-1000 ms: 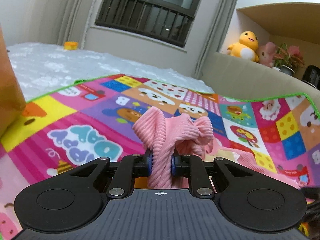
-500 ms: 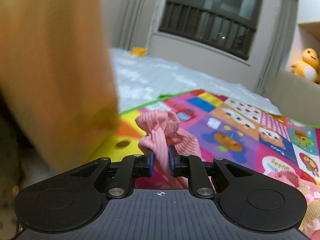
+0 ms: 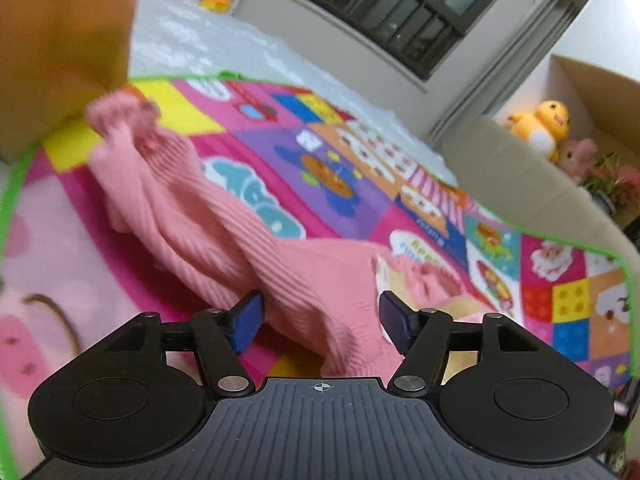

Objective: Fold clothes

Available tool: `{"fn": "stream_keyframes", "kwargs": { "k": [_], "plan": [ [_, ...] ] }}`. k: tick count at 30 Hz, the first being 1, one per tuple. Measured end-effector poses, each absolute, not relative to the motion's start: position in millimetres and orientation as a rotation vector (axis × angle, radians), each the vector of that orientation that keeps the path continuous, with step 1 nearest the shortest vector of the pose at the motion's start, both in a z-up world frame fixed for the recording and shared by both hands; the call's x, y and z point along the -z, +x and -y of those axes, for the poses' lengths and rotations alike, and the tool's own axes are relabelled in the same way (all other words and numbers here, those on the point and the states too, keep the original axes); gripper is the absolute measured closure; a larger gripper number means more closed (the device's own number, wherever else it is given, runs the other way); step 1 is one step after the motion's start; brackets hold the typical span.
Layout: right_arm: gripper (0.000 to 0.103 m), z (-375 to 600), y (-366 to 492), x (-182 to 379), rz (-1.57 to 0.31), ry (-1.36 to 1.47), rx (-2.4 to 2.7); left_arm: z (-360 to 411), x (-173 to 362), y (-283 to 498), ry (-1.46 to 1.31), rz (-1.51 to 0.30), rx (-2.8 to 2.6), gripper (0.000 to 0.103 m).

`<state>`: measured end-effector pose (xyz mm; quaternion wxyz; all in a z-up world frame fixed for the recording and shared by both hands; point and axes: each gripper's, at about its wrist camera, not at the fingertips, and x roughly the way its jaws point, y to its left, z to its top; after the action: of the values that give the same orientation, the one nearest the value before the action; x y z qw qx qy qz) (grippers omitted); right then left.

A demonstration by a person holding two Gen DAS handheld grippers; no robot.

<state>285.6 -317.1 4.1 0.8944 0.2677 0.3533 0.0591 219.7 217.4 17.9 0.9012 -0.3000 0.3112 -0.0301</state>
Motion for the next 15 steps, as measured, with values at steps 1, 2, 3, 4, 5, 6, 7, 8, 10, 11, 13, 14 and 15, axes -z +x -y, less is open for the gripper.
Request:
{"fn": "stream_keyframes", "kwargs": {
  "k": [1, 2, 3, 4, 5, 6, 7, 8, 10, 11, 13, 14, 15],
  "plan": [
    [0.092, 312, 298, -10, -0.709, 0.467, -0.104, -214, -14, 224, -0.614, -0.653, 0.057, 0.040],
    [0.093, 307, 310, -16, -0.684, 0.379, -0.086, -213, -11, 229, -0.599, -0.656, 0.047, 0.048],
    [0.094, 307, 323, -27, -0.636, 0.293, -0.062, -213, -10, 233, -0.576, -0.654, 0.038, 0.053],
    [0.095, 309, 334, -34, -0.606, 0.234, -0.039, -213, -8, 237, -0.552, -0.652, 0.027, 0.064],
    [0.095, 311, 345, -42, -0.575, 0.175, -0.017, -215, -8, 240, -0.527, -0.645, 0.001, 0.068],
    [0.095, 315, 357, -49, -0.557, 0.125, 0.015, -218, -8, 243, -0.500, -0.638, -0.027, 0.069],
    [0.095, 319, 366, -51, -0.548, 0.077, 0.045, -223, -7, 248, -0.470, -0.625, -0.072, 0.077],
    [0.095, 323, 375, -54, -0.539, 0.029, 0.075, -229, -7, 251, -0.451, -0.618, -0.108, 0.083],
    [0.095, 332, 397, -44, -0.602, -0.029, 0.074, -242, -1, 263, -0.432, -0.619, -0.181, 0.086],
    [0.090, 338, 406, -35, -0.659, -0.016, 0.053, -246, 0, 265, -0.441, -0.623, -0.192, 0.092],
    [0.083, 348, 408, -19, -0.713, 0.015, 0.057, -250, -1, 267, -0.455, -0.623, -0.192, 0.093],
    [0.079, 350, 402, -16, -0.698, 0.018, 0.051, -246, -4, 264, -0.459, -0.617, -0.174, 0.086],
    [0.075, 352, 394, -17, -0.687, 0.019, 0.046, -242, -8, 260, -0.466, -0.610, -0.153, 0.080]
  ]
}}
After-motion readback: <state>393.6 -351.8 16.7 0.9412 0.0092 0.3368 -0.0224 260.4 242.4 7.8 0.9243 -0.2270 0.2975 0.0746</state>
